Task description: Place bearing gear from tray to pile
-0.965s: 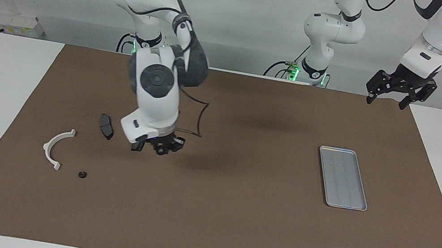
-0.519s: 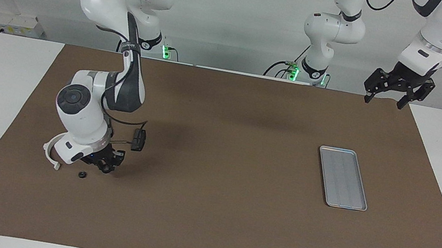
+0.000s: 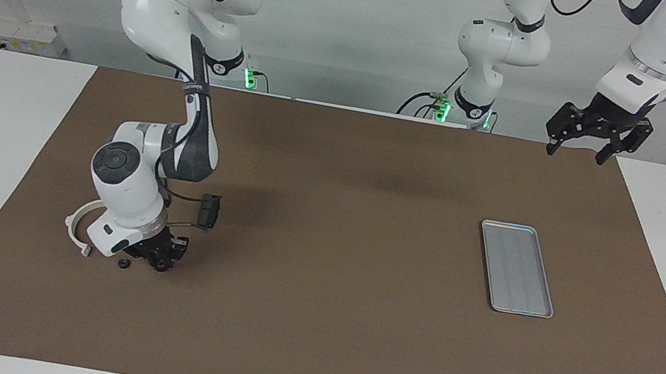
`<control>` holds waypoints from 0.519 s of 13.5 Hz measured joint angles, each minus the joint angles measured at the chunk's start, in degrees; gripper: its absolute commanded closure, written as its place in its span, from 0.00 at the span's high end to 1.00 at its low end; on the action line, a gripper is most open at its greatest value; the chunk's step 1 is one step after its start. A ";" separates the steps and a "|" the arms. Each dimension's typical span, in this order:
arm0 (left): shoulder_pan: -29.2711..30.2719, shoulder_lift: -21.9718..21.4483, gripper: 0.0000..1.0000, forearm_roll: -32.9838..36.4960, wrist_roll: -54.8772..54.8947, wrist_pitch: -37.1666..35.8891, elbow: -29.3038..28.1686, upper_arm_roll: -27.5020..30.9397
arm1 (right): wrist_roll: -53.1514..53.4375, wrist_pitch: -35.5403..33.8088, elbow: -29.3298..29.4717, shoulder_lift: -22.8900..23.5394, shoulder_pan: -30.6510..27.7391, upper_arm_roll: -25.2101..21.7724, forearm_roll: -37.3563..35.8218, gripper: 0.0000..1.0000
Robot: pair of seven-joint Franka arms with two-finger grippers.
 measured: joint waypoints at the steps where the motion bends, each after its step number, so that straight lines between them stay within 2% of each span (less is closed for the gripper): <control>1: 0.00 -0.01 1.00 0.00 0.00 0.00 0.00 0.06 | 0.00 0.00 0.00 0.00 0.02 0.02 0.00 1.00; 7: 0.00 -0.04 1.00 0.00 0.00 -0.04 -0.01 0.14 | 0.00 -0.10 0.11 -1.22 0.09 0.18 0.00 1.00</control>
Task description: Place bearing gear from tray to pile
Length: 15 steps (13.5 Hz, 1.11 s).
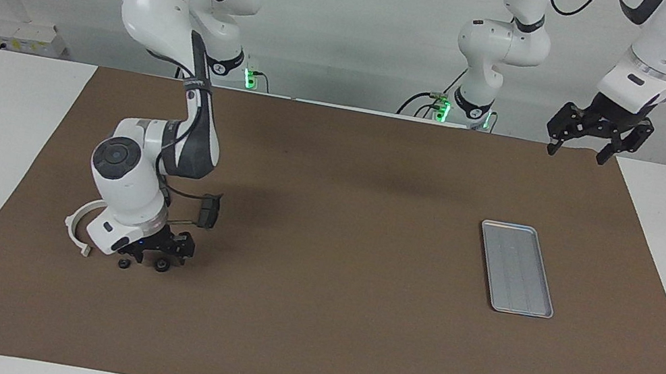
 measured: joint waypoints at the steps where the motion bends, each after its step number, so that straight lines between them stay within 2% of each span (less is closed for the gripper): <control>1: 0.00 0.00 1.00 0.00 0.00 0.00 -0.01 0.05 | 0.00 -0.02 0.00 -0.23 -0.03 -0.01 0.00 1.00; 7: 0.02 0.00 1.00 0.00 0.00 0.00 -0.02 0.26 | 0.00 -0.05 -0.01 -0.75 -0.08 -0.05 0.00 1.00; 9: 0.01 0.00 1.00 0.00 0.00 0.00 -0.02 0.26 | 0.00 -0.65 -0.40 -2.70 -0.08 -0.06 0.00 1.00; 11: 0.02 0.00 1.00 0.00 0.00 0.00 -0.02 0.26 | 0.00 -3.69 -2.24 -7.41 -0.09 -0.06 0.04 1.00; 15: 0.01 0.00 1.00 0.00 0.00 0.00 -0.02 0.26 | 0.00 -18.34 -4.36 -20.57 -0.07 -0.02 0.08 1.00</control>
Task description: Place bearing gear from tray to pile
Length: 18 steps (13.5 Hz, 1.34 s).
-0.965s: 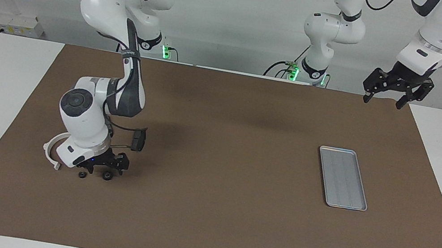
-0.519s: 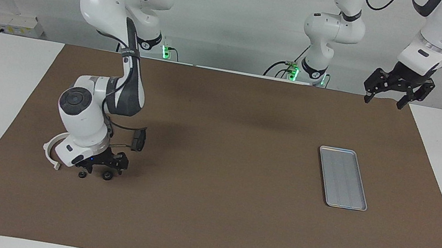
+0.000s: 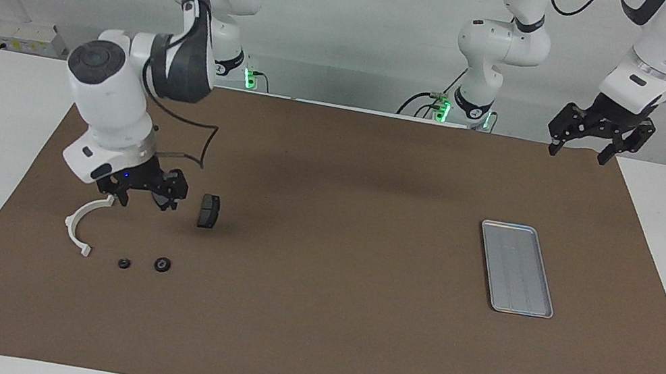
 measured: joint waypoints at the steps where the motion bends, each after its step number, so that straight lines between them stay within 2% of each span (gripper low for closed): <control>1: 0.00 0.00 1.00 0.00 0.00 0.00 0.00 0.00 | 0.00 -3.85 -0.12 -3.35 0.01 0.04 0.01 1.00; 4: 0.00 0.00 1.00 0.00 0.00 0.00 0.00 0.00 | 0.00 -13.20 -0.69 -12.25 0.04 0.20 0.26 1.00; 8: 0.00 0.00 1.00 0.00 0.00 0.00 0.00 0.00 | 0.00 -19.12 -1.46 -19.04 0.07 0.55 1.65 1.00; 12: 0.00 0.00 1.00 0.00 0.00 0.00 0.00 0.00 | 0.00 -22.17 -1.74 -21.51 0.09 0.60 1.66 1.00; 18: 0.00 0.00 1.00 0.00 0.00 0.00 0.00 0.00 | 0.00 -22.19 -1.97 -21.59 0.20 0.62 1.73 1.00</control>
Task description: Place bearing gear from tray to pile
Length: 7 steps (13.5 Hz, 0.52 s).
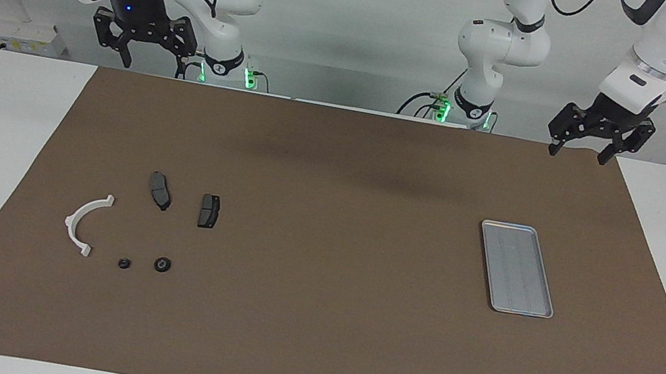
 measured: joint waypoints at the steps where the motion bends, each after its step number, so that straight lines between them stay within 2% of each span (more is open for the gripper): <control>1: 0.00 0.00 1.00 0.00 0.00 0.00 0.00 0.00 | 0.00 0.00 -0.08 0.00 0.11 0.03 0.02 1.00; 7: 0.00 0.00 1.00 0.00 0.00 0.00 0.00 0.00 | 0.00 0.00 -0.17 0.00 0.48 0.05 0.03 1.00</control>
